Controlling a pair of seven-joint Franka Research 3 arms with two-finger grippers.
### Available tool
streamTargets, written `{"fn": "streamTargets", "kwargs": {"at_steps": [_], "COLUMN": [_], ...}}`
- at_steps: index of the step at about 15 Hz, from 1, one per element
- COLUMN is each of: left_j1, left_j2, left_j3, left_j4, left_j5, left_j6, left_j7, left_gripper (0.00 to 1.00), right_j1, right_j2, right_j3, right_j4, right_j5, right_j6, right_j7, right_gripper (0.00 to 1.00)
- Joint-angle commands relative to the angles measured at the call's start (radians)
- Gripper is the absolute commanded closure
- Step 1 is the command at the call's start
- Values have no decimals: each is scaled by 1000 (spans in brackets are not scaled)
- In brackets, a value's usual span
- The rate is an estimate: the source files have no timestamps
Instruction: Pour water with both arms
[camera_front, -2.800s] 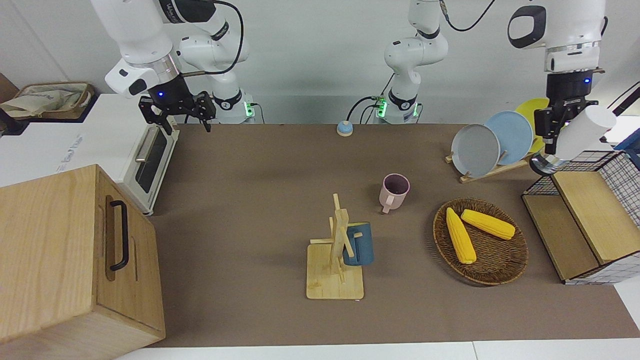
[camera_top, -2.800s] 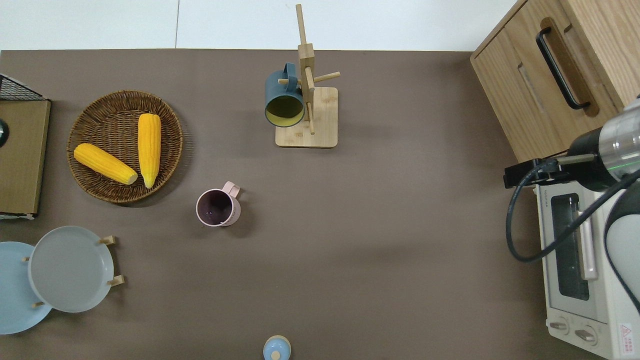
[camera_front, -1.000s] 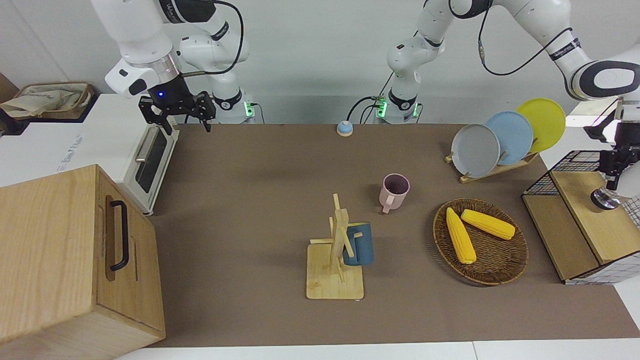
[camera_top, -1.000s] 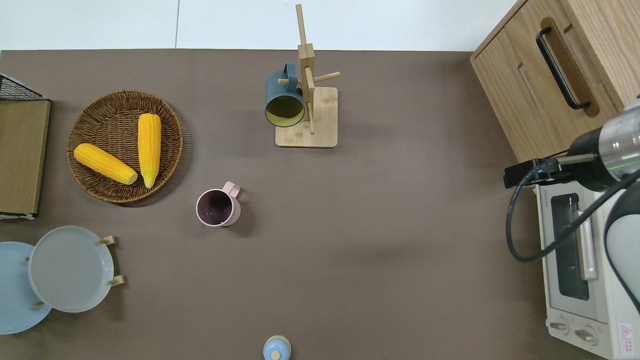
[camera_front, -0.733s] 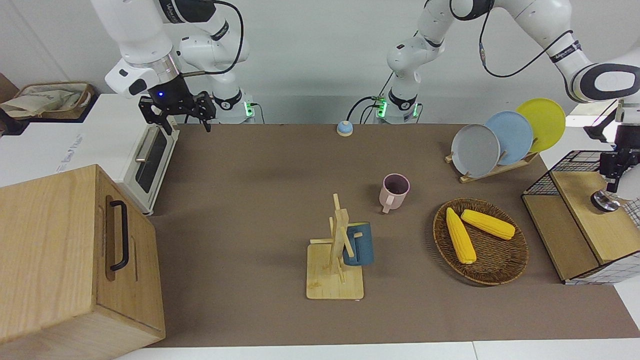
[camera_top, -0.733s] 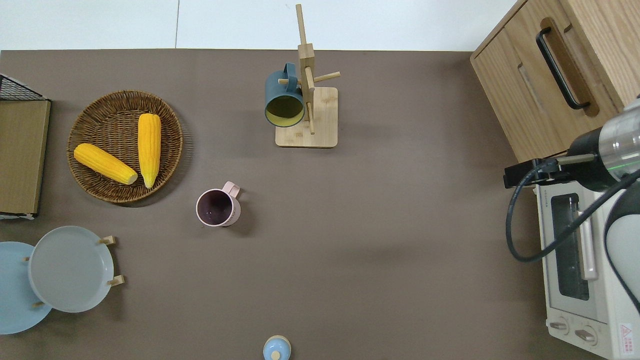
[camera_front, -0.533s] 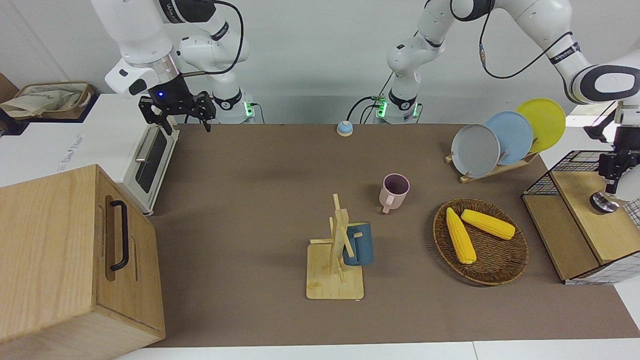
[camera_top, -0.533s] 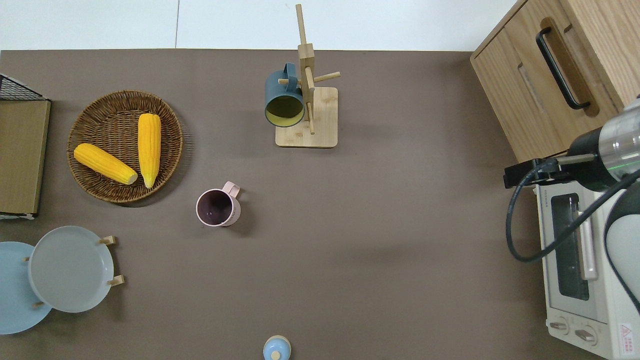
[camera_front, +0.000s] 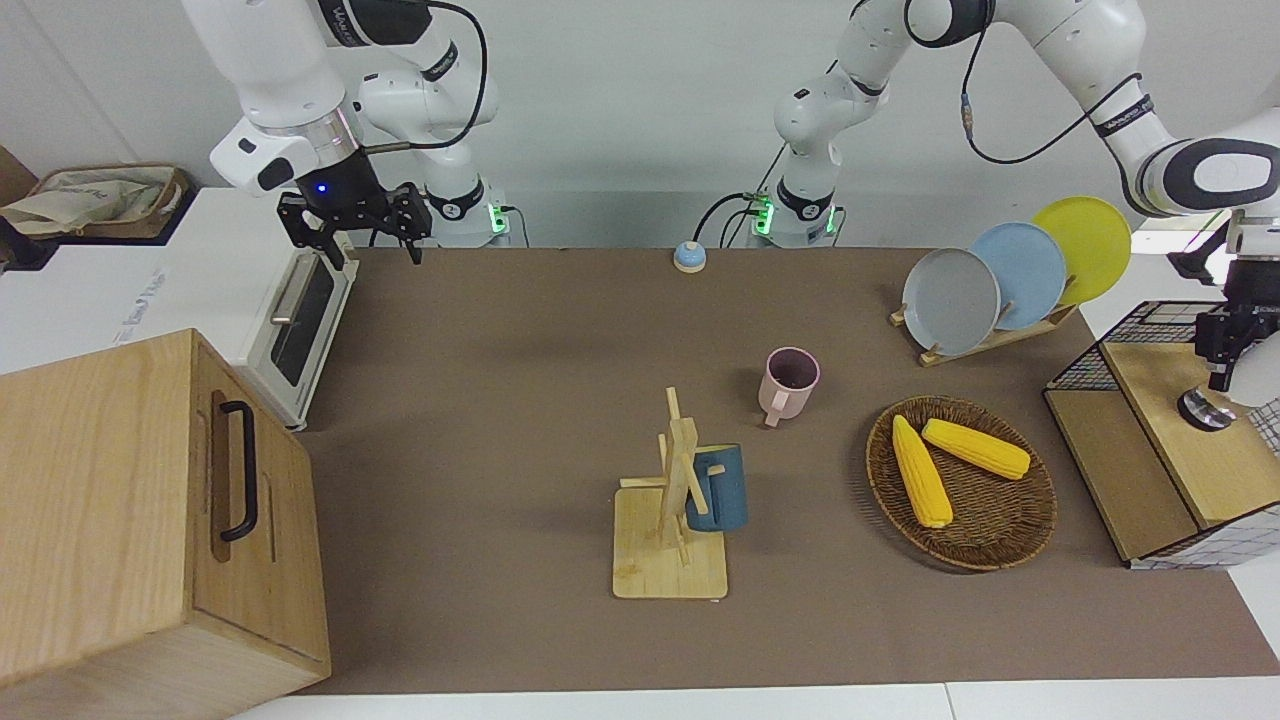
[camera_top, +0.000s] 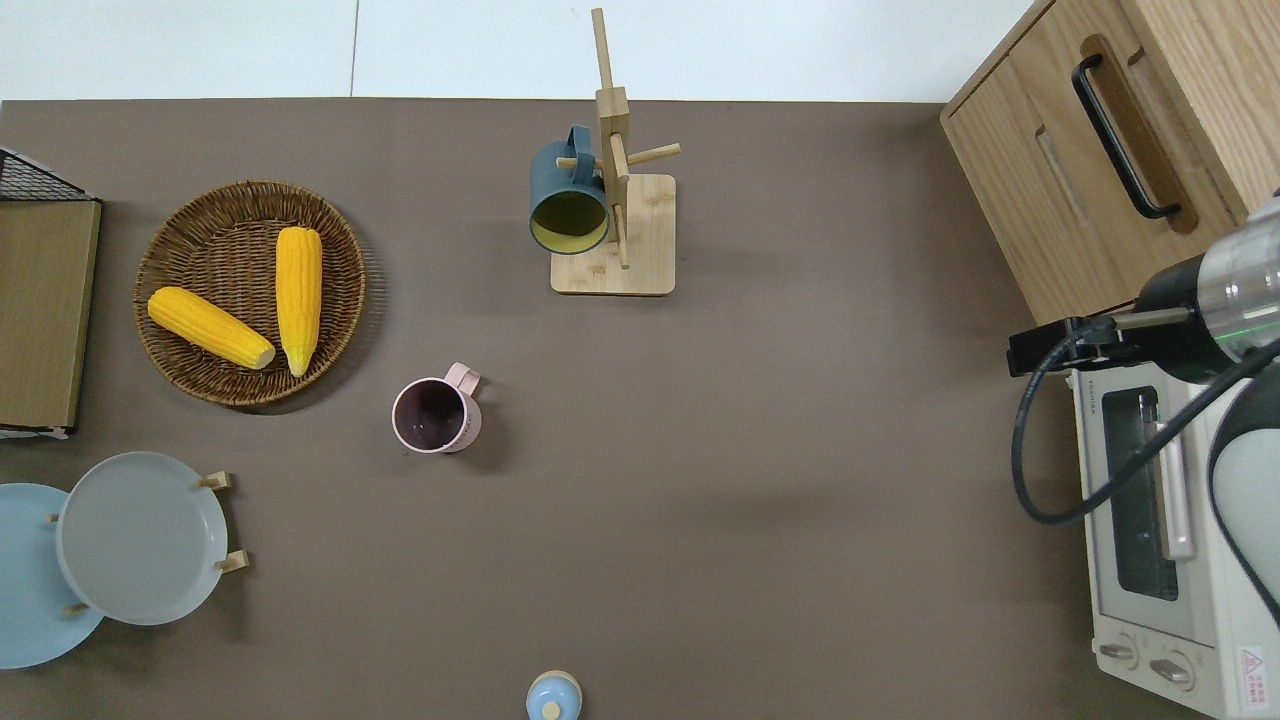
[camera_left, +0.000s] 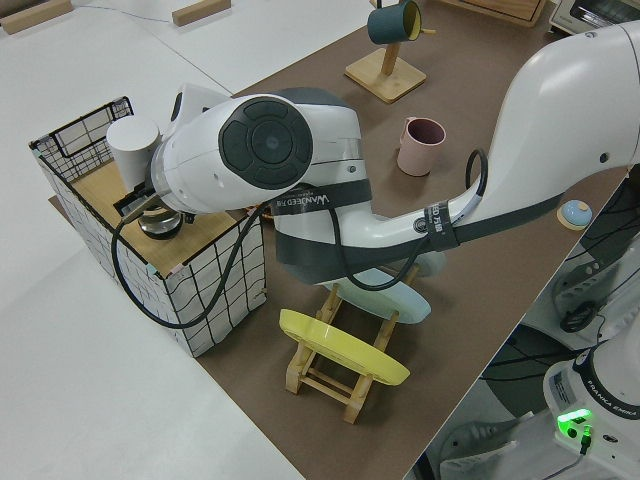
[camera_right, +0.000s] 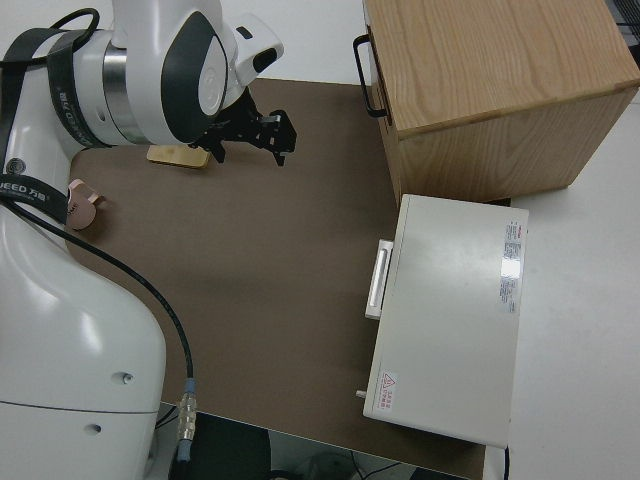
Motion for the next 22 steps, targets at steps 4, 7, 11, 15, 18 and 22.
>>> {"fn": "streamTargets", "kwargs": {"at_steps": [4, 7, 11, 15, 18, 22], "left_j1": [7, 3, 7, 10, 0, -5], "left_j2": [13, 7, -13, -53, -88, -136], "left_j3": [-8, -2, 1, 1, 1, -2], "left_j4": [30, 30, 24, 35, 38, 45], "left_j5": [-19, -13, 95, 310, 384, 499], "left_j6": [16, 8, -40, -167, -247, -348], "left_j7": [35, 9, -100, -334, -401, -445], "left_gripper": [9, 0, 0, 0, 0, 0], "right_j1": [-7, -7, -7, -7, -7, -7], "right_j2": [-9, -9, -9, -9, -9, -9], "right_j3": [6, 6, 6, 6, 6, 6], "right_j4": [3, 3, 3, 3, 3, 3], "right_j5": [7, 7, 7, 7, 7, 7], "right_j6": [-10, -10, -10, -10, -10, -10], "right_j7": [-2, -2, -2, -2, -2, -2], "right_gripper": [15, 15, 17, 15, 15, 17]}}
